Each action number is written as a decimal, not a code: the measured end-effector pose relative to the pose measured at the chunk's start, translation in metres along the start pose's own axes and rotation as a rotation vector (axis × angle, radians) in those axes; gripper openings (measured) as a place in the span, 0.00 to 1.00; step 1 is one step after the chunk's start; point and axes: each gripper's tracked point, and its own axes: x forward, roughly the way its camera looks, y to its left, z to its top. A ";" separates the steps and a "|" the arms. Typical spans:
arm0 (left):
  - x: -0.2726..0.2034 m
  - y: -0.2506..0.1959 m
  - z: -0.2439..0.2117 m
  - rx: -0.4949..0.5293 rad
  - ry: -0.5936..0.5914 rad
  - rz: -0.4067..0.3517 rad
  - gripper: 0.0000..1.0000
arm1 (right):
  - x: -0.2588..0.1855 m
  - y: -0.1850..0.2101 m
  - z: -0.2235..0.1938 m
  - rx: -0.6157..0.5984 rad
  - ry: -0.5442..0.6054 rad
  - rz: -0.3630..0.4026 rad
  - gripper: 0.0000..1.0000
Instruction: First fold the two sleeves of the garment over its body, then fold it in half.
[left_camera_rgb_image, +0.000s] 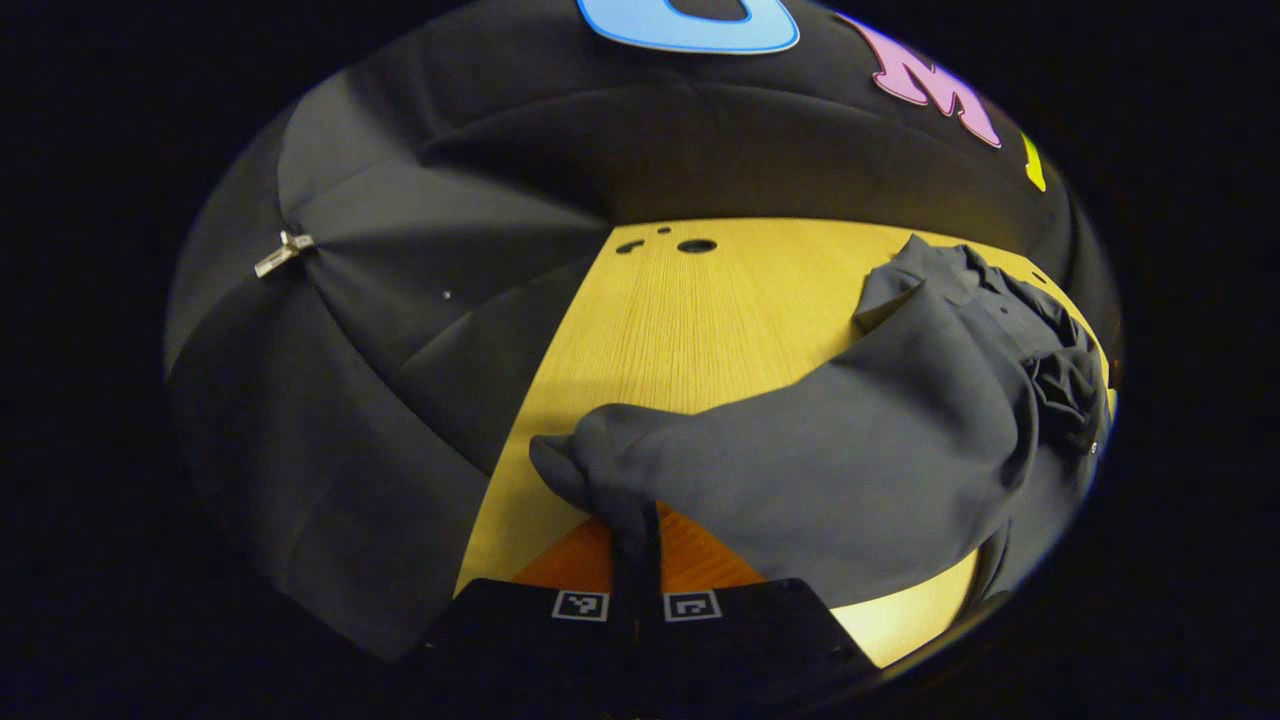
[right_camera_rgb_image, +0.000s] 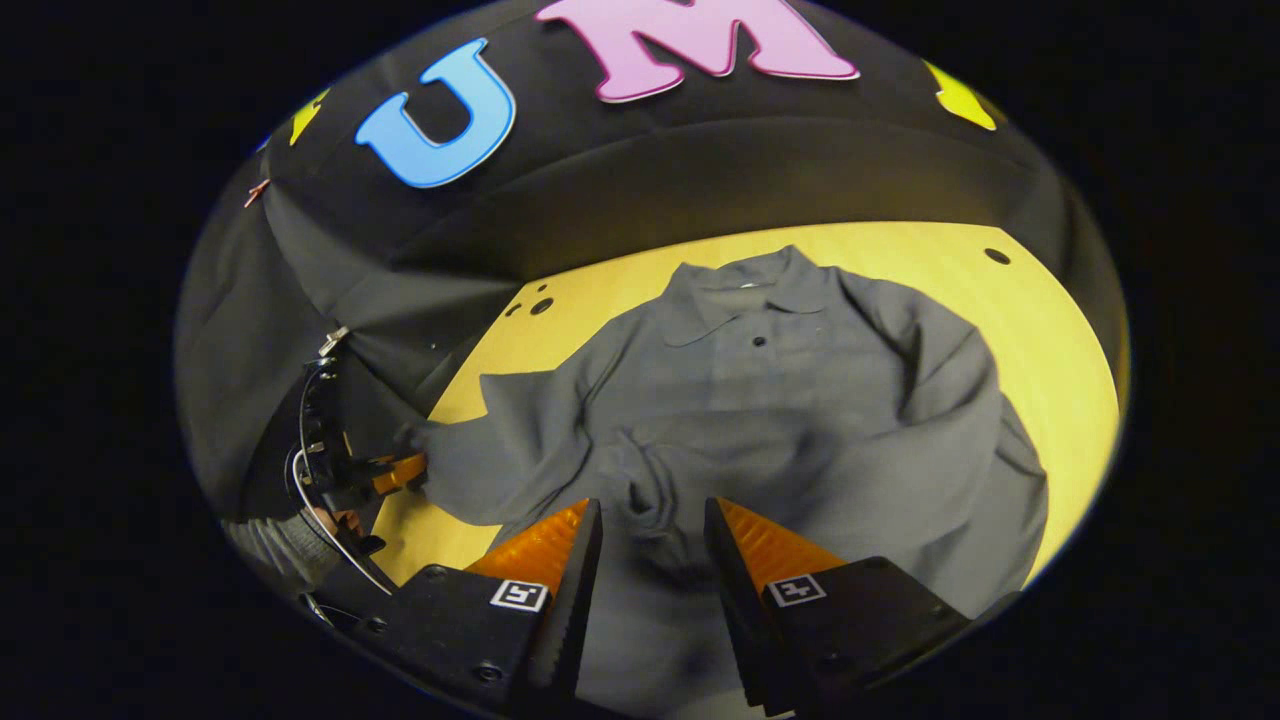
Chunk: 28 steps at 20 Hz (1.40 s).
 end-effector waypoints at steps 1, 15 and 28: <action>-0.011 -0.003 0.009 -0.015 -0.030 0.002 0.06 | -0.009 -0.010 0.003 0.002 -0.011 -0.010 0.64; -0.136 -0.117 0.123 -0.100 -0.293 -0.090 0.06 | -0.072 -0.101 0.013 -0.029 -0.068 -0.058 0.64; -0.174 -0.316 0.143 -0.047 -0.231 -0.332 0.06 | -0.112 -0.210 0.015 0.045 -0.104 -0.138 0.64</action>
